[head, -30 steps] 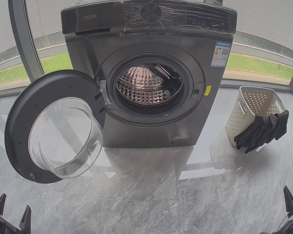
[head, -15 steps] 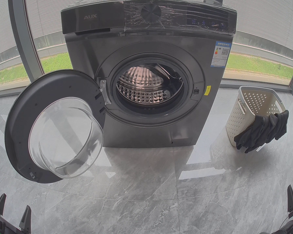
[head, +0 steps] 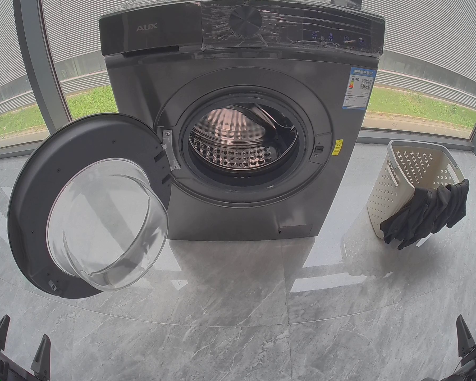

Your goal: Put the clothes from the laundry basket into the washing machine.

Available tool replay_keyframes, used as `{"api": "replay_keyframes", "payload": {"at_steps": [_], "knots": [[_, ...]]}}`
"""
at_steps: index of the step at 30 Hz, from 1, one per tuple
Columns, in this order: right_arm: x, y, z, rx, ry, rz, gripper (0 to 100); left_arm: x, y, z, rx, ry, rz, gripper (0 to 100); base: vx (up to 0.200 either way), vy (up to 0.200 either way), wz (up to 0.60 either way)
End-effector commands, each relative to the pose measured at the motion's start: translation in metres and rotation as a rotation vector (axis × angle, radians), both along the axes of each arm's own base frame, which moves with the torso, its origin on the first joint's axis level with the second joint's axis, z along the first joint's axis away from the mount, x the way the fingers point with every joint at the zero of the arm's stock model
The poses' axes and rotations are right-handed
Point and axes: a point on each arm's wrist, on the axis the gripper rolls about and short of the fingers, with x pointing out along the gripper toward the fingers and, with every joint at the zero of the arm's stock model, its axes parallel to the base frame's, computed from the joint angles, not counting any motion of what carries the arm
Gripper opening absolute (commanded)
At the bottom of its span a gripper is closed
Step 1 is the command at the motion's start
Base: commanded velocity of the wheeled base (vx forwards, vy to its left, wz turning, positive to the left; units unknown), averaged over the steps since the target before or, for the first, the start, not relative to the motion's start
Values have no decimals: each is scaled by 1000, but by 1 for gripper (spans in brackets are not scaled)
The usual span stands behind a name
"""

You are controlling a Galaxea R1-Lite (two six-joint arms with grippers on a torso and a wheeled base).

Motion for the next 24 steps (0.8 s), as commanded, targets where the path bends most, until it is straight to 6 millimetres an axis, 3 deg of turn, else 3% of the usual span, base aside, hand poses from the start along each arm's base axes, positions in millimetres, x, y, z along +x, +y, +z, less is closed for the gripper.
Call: {"api": "replay_keyframes", "payload": {"at_steps": [1, 19, 24], "knots": [[0, 0, -5, -2, 0, 1, 100, 0, 0, -5, 0, 1, 0, 100, 0, -200, 0], [0, 0, -5, 0, 0, -4, 100, 0, 0, -5, 1, 0, 1, 100, 0, -200, 0], [0, 0, -5, 0, 0, -2, 100, 0, 0, -5, 1, 0, 3, 100, 0, 0, 0]]}}
